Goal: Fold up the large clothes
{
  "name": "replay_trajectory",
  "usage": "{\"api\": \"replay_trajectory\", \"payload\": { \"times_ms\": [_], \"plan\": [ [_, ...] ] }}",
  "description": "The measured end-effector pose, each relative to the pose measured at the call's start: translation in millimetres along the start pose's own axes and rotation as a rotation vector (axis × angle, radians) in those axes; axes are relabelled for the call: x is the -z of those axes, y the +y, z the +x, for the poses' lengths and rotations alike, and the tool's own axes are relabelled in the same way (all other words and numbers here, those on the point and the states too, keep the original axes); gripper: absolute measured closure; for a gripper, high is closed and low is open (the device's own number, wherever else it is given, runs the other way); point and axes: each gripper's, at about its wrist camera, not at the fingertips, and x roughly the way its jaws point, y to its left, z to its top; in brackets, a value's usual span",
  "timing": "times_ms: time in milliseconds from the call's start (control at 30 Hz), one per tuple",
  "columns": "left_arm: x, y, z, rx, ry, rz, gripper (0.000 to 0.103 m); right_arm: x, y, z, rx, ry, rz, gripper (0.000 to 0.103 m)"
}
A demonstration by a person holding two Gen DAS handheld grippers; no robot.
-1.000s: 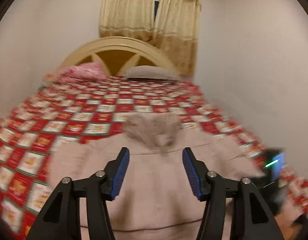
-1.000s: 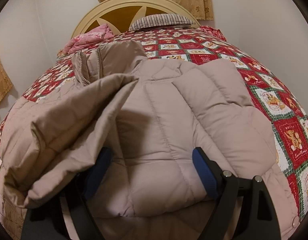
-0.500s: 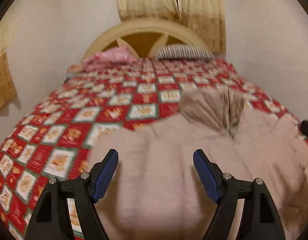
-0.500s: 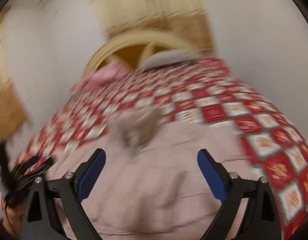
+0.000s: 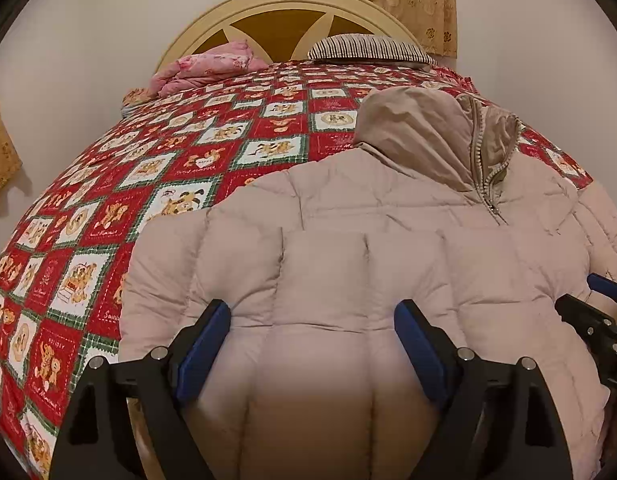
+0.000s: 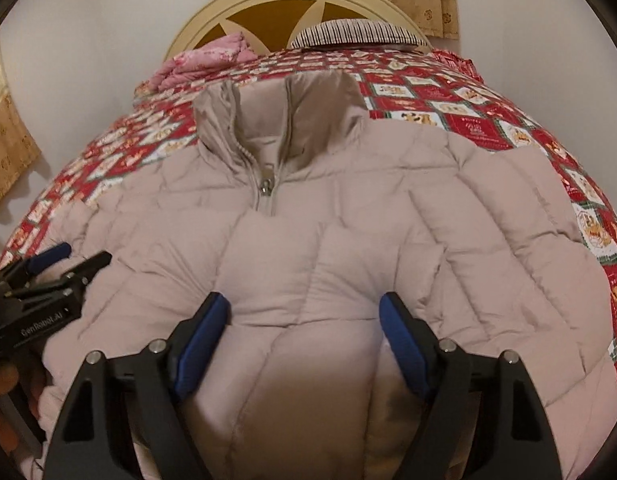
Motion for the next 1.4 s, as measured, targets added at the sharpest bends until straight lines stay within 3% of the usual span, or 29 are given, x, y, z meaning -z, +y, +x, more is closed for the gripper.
{"api": "replay_trajectory", "payload": {
  "times_ms": [633,1400],
  "plan": [
    [1.2,0.5,8.9,-0.002,0.028,-0.006,0.015,2.1,13.3,14.1,0.086,0.027,-0.057,0.020],
    [1.1,2.6,15.2,-0.010,0.044,-0.020,0.012,2.1,18.1,16.4,0.106,0.030,-0.069,0.019]
  ]
}}
